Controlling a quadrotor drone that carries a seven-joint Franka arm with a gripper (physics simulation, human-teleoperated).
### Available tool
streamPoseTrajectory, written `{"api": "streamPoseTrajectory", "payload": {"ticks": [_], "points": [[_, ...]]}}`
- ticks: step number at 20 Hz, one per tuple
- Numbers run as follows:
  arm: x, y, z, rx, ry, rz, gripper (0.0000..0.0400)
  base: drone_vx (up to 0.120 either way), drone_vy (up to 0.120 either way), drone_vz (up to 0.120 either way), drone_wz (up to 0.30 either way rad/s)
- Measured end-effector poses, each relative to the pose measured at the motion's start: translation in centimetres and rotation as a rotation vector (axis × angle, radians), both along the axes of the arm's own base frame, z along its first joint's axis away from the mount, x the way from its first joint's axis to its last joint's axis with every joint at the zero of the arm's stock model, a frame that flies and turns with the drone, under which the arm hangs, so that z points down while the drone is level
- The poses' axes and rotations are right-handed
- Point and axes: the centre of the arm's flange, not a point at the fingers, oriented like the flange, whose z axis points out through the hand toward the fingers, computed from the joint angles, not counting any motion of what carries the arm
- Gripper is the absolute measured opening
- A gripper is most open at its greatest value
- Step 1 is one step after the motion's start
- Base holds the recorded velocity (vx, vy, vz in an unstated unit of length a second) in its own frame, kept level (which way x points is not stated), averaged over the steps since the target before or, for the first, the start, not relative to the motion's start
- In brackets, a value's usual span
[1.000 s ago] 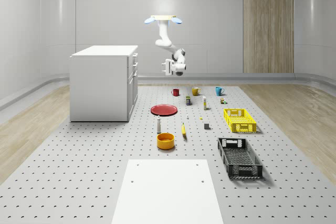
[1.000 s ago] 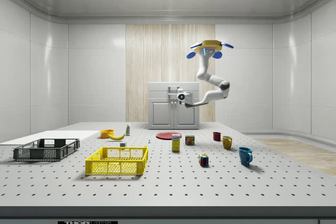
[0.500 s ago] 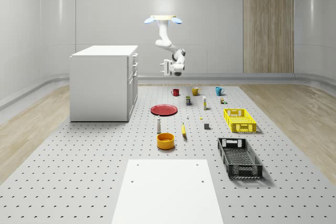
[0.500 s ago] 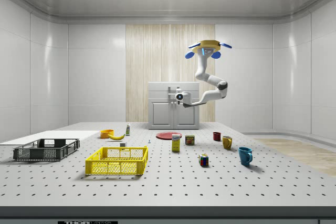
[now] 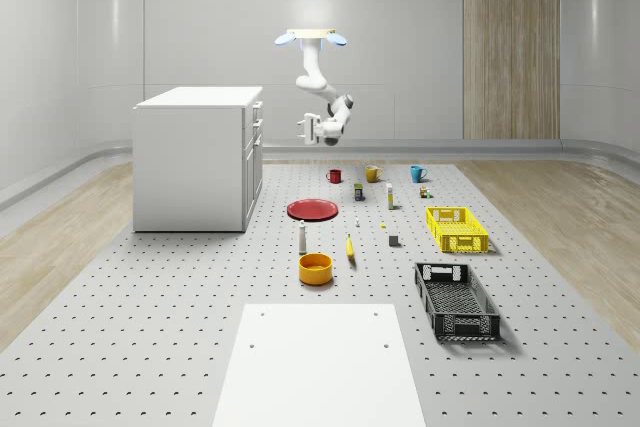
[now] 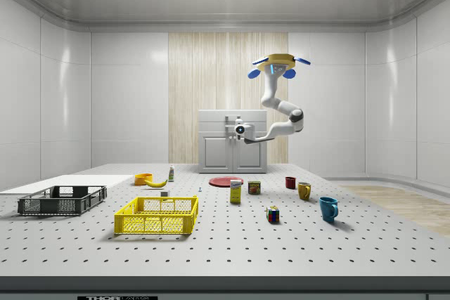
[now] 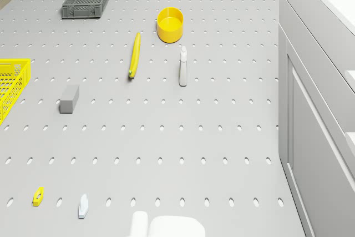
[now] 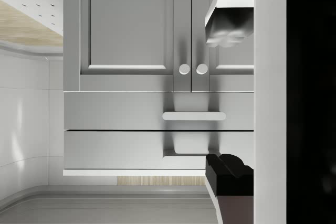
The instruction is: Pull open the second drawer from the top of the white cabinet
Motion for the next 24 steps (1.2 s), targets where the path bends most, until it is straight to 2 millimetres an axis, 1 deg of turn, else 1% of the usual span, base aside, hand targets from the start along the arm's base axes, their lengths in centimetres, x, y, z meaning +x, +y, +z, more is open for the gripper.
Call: {"api": "streamPoseTrajectory", "payload": {"ticks": [4,6,9,13,17,24], "points": [[0.0,2.2,-0.1,0.0,0.0,0.0,0.03,0.0,0.0,0.0,0.0],[0.0,3.1,-0.5,0.0,0.0,0.0,0.03,0.0,0.0,0.0,0.0],[0.0,4.0,-1.1,0.0,0.0,0.0,0.03,0.0,0.0,0.0,0.0],[0.0,4.7,-2.0,0.0,0.0,0.0,0.03,0.0,0.0,0.0,0.0],[0.0,5.7,-2.4,0.0,0.0,0.0,0.03,0.0,0.0,0.0,0.0],[0.0,8.6,-2.7,0.001,0.0,0.0,0.03,0.0,0.0,0.0,0.0]]}}
